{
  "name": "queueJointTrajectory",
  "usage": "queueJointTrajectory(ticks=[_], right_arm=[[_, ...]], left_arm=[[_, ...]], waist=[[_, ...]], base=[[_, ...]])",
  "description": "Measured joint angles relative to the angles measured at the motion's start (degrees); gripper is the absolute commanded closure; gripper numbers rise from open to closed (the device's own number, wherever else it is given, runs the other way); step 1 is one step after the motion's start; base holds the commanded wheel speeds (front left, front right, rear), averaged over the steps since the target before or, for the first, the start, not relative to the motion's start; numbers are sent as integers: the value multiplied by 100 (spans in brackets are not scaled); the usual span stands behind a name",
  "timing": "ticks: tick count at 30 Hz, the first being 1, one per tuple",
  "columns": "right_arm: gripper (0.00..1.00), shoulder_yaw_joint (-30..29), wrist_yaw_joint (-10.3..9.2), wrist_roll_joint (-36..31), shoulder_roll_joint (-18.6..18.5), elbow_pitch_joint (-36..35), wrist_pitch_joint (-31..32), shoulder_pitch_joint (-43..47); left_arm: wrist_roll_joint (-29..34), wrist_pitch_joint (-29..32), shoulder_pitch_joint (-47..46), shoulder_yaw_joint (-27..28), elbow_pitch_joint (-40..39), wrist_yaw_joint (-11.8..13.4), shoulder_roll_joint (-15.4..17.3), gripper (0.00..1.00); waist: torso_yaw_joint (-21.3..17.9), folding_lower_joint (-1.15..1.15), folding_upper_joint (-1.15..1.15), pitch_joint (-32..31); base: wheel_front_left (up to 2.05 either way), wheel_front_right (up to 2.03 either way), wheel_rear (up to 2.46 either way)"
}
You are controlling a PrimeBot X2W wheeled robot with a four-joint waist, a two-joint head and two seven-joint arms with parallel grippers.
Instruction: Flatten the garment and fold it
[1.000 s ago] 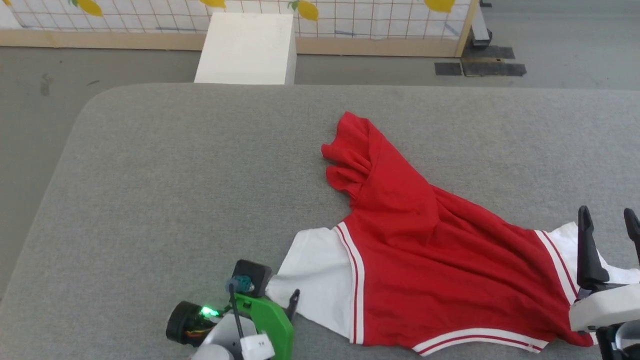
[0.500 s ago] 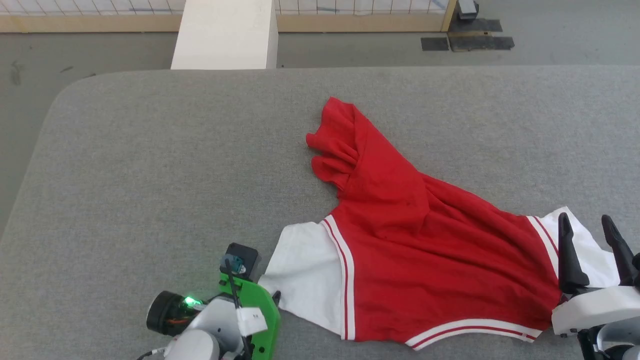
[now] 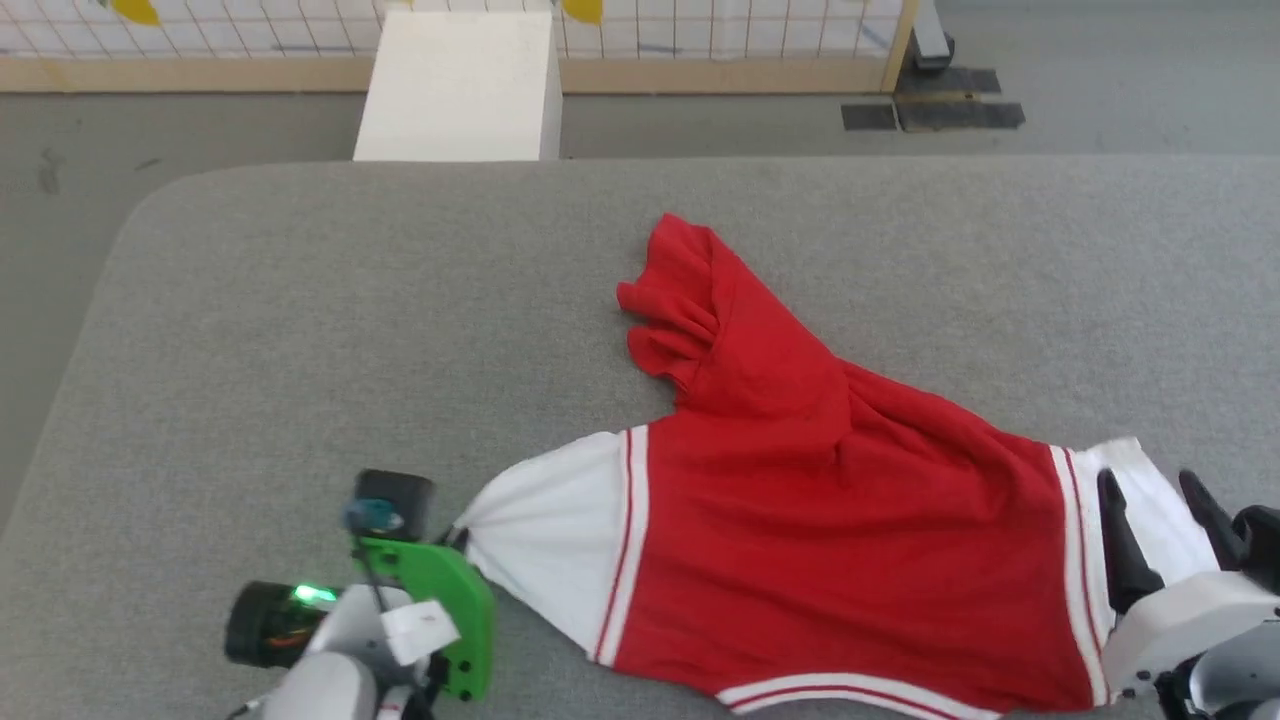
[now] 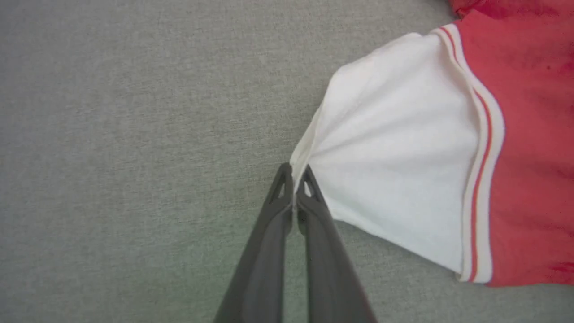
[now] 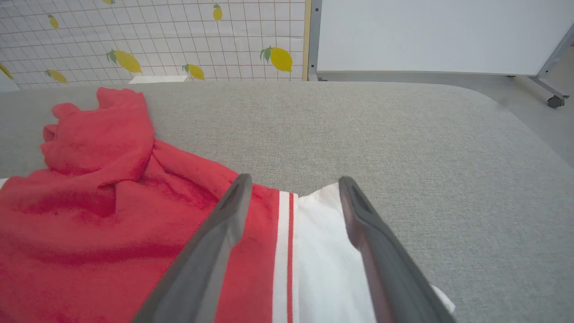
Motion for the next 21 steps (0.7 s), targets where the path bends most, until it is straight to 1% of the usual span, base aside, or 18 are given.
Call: queueJointTrajectory(ticks=[3,6,8,12,15,21], right_arm=[[0,109,0,140,-167,-68,623,225],[0,121,1,402,-261,-193,1383,625],[0,-218,2,486,-236,-290,1951,862],[0,-684,0,436,-227,-420,2874,967],[0,-781,0,445,-259,-439,3321,897],[0,-1047,0,331,-501,-240,3812,410]], left_arm=[[-13,-169,90,169,-250,131,55,100],[-76,-210,230,254,-523,188,77,100],[-110,-181,360,286,-742,215,99,100],[-231,-40,576,309,-1090,232,130,100],[-369,119,657,285,-1344,209,151,100],[-405,405,704,196,-1740,181,208,100]], waist=[[53,0,0,-104],[133,0,0,-159],[177,0,0,-179],[193,0,0,-141],[210,0,0,-74],[269,0,0,86]], base=[[0,0,0],[0,0,0],[0,0,0],[0,0,0],[0,0,0],[0,0,0]])
